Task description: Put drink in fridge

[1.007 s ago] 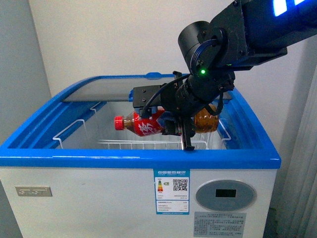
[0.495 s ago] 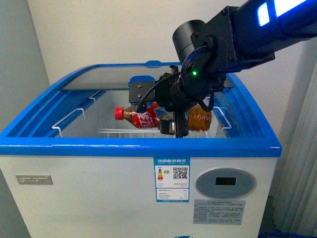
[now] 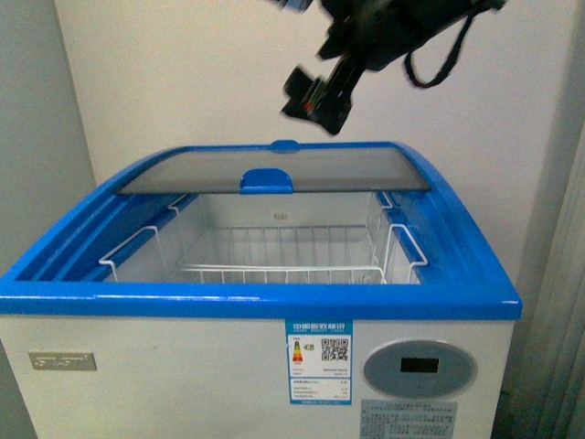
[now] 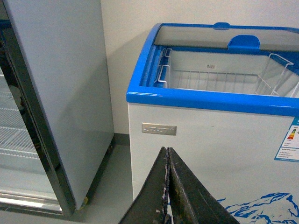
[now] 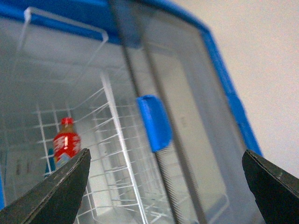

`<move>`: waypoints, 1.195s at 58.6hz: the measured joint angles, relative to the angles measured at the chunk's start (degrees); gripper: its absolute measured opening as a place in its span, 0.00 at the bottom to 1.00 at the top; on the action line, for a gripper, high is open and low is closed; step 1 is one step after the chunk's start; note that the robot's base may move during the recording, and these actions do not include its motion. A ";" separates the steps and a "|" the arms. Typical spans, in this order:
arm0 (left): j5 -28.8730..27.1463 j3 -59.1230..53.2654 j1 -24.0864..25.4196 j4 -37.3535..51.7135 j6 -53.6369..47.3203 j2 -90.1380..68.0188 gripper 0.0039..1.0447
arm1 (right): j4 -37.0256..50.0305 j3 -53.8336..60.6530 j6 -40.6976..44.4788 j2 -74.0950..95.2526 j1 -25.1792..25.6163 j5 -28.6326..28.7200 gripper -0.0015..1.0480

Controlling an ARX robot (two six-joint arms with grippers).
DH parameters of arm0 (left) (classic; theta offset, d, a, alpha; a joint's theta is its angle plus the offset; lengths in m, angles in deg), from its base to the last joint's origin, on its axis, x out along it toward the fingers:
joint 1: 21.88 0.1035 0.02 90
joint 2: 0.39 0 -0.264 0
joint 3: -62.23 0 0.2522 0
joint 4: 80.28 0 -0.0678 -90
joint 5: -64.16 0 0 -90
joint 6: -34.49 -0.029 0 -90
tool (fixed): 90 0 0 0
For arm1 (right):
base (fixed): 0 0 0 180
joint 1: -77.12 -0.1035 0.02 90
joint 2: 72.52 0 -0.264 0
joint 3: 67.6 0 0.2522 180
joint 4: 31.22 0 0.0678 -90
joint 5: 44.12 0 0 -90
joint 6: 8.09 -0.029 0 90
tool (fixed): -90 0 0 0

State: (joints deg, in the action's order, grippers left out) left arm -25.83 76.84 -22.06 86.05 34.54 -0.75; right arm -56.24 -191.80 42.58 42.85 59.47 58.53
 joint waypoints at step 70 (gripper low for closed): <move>0.00 0.00 0.00 -0.02 0.00 0.07 0.02 | 21.92 103.45 -50.03 -97.13 17.62 -12.63 0.03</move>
State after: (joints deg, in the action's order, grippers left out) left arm -25.83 76.84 -22.06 86.03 34.54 -0.69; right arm -34.32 -88.35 -7.45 -54.28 77.08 45.89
